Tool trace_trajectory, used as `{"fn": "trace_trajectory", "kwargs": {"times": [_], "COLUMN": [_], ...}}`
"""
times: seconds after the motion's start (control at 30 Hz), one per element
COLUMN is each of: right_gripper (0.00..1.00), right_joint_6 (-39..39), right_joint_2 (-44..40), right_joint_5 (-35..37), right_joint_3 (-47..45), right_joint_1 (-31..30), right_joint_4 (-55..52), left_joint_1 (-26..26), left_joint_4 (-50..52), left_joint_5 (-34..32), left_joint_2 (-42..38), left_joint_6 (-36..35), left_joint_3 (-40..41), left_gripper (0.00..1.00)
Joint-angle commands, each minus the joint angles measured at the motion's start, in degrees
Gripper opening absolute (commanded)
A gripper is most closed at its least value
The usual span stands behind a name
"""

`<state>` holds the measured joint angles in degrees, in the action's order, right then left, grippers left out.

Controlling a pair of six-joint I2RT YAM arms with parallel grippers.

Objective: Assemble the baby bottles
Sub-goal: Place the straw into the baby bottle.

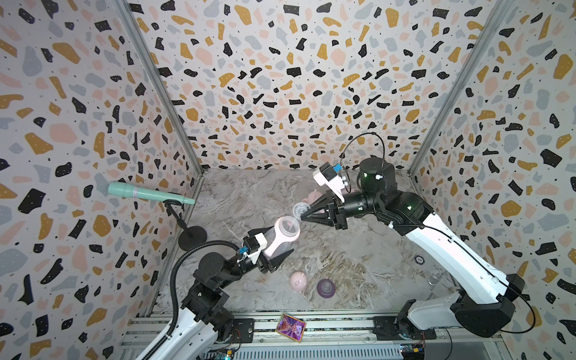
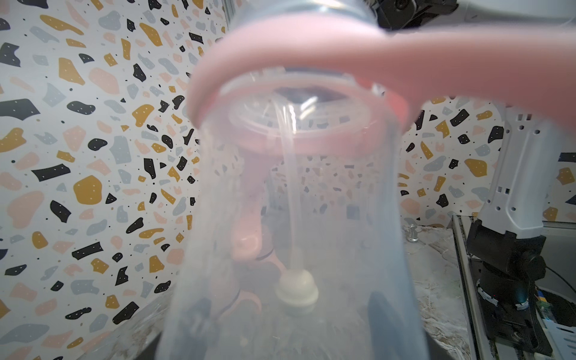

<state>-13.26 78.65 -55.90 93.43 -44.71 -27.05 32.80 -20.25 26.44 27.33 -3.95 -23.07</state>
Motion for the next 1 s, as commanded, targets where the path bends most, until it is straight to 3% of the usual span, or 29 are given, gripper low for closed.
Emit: {"fn": "trace_trajectory", "kwargs": {"times": [0.0, 0.4, 0.57, 0.97], "right_gripper": [0.01, 0.07, 0.25, 0.34], "right_joint_6": [-1.5, -0.5, 1.8, 4.7], "right_joint_2": [0.5, 5.5, 9.8, 13.2], "right_joint_5": [-6.3, -6.1, -4.0, 2.5], "right_joint_3": [-0.3, 4.6, 11.6, 20.7], "right_joint_1": [-1.1, -2.8, -2.8, -2.4], "right_joint_4": [-2.1, -8.9, -16.6, -25.2], "left_joint_1": [-0.3, -0.3, -0.3, -0.3], "left_joint_4": [-6.8, -10.2, -10.8, -10.4], "left_joint_5": [-0.6, -2.5, -2.4, -4.3], "left_joint_2": [-0.5, -0.2, -0.1, -2.9], "left_joint_6": [-1.4, -2.4, -2.5, -2.6], "left_joint_3": [0.3, 2.2, 2.6, 4.0], "left_gripper": [0.29, 0.29, 0.29, 0.29]}}
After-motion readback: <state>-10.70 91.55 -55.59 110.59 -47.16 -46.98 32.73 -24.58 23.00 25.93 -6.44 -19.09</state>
